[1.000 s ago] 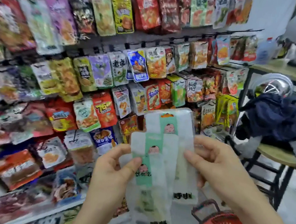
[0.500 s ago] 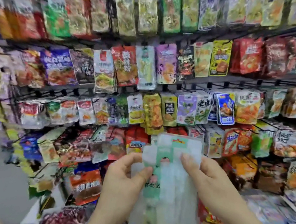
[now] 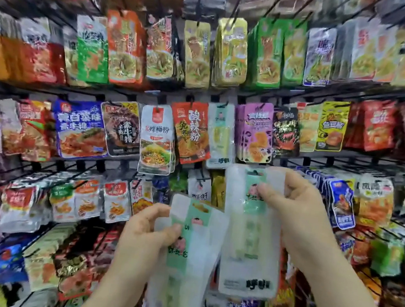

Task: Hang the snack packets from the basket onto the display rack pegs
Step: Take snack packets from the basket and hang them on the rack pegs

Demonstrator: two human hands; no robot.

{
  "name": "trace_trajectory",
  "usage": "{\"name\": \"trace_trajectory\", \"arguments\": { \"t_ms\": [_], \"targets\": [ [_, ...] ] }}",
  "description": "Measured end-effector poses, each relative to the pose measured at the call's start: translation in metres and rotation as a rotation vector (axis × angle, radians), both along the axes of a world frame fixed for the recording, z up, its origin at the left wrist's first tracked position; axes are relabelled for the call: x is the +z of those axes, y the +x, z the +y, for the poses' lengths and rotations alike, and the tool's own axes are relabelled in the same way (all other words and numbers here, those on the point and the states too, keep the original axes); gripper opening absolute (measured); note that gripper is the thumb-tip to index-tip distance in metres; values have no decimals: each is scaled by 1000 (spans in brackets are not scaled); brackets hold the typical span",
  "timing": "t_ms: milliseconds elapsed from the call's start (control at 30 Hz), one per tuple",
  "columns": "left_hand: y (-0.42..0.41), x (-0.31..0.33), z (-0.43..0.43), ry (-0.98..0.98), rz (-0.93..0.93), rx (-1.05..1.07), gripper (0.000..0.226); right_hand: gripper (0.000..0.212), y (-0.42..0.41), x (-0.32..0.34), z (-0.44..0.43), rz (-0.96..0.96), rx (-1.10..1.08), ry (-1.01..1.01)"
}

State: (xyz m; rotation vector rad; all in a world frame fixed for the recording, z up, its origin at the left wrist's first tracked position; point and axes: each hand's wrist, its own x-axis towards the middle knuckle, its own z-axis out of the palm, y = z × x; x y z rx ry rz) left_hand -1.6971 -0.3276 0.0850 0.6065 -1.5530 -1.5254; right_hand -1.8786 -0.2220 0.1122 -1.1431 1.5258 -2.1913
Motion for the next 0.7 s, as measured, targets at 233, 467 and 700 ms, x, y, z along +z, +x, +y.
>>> {"name": "trace_trajectory", "arguments": {
  "t_ms": [233,467,700],
  "targets": [
    [-60,49,-49,-161,54,-6,24,14,-67,56,-80,195,-76,-43],
    [-120,96,-108,-521,-167,185,19,16,-122,104,-163,219,-53,-96],
    [-166,112,-141,-668,-263,254,25,28,-154,102,-217,235,-101,-64]
  ]
}}
